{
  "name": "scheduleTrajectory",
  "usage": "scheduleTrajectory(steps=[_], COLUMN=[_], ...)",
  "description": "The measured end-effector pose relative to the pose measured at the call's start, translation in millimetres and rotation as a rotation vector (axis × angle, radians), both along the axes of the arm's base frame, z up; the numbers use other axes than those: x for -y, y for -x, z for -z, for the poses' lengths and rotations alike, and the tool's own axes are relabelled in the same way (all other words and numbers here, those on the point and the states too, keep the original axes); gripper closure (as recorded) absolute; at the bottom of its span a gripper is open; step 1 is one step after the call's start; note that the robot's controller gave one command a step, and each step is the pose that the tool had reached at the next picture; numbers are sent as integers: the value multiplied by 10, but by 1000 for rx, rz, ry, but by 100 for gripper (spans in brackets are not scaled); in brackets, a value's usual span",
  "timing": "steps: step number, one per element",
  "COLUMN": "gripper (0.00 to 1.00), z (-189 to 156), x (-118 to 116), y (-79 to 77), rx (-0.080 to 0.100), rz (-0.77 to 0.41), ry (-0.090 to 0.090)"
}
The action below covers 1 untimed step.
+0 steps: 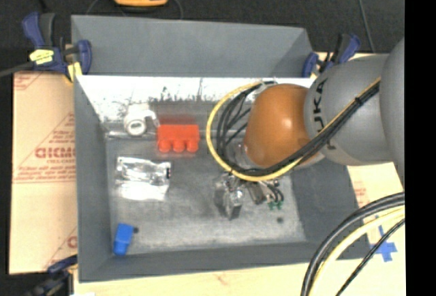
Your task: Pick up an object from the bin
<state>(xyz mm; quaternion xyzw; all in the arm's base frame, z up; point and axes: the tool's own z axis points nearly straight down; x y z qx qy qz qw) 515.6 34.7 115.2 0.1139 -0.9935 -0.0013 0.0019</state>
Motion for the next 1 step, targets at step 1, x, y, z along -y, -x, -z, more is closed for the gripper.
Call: scheduleTrajectory(steps=[1], gripper=[0], z=[-30], x=[19], y=[-22], rx=[7], rz=[-1], ry=[2])
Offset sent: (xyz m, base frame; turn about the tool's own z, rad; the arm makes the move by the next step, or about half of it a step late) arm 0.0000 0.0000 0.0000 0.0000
